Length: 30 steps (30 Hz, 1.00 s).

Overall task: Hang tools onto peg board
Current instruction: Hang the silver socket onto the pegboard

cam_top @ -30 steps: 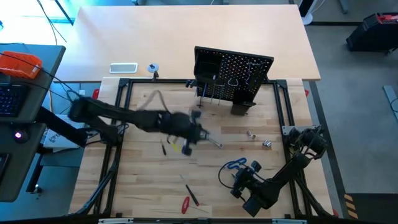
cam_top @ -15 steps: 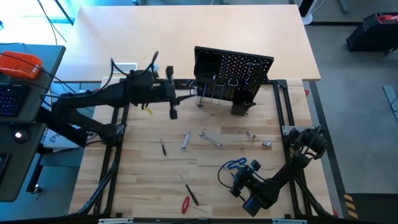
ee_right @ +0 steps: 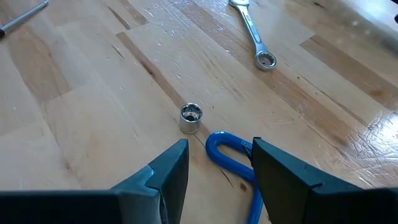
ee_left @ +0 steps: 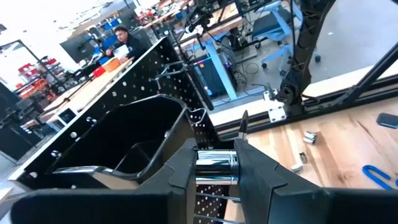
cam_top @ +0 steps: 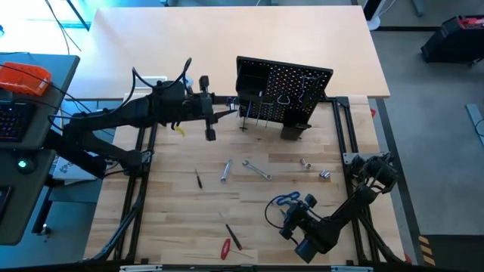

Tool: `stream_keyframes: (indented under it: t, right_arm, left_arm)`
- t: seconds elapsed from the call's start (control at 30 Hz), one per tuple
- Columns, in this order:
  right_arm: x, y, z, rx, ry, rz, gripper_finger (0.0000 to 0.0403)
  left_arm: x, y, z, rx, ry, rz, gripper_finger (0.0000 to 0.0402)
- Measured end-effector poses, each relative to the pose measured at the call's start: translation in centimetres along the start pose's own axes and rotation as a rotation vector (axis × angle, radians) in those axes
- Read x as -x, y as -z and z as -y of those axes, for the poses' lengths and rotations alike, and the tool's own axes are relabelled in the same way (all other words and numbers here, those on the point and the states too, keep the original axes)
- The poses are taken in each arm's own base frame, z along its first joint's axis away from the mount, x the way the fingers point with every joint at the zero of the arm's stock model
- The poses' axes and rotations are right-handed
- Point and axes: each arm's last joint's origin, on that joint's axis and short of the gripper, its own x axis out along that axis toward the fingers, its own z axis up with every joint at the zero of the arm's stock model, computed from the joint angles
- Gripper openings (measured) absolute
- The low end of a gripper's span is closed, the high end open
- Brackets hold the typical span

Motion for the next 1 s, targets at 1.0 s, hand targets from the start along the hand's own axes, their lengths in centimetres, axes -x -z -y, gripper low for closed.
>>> stream_keyframes:
  t: [1.0]
  right_arm:
    - [-0.1, -0.2, -0.3, -0.026, -0.015, 0.052, 0.0169]
  left_arm:
    - [-4.5, -2.3, -8.6, 0.026, -0.098, 0.06, 0.007]
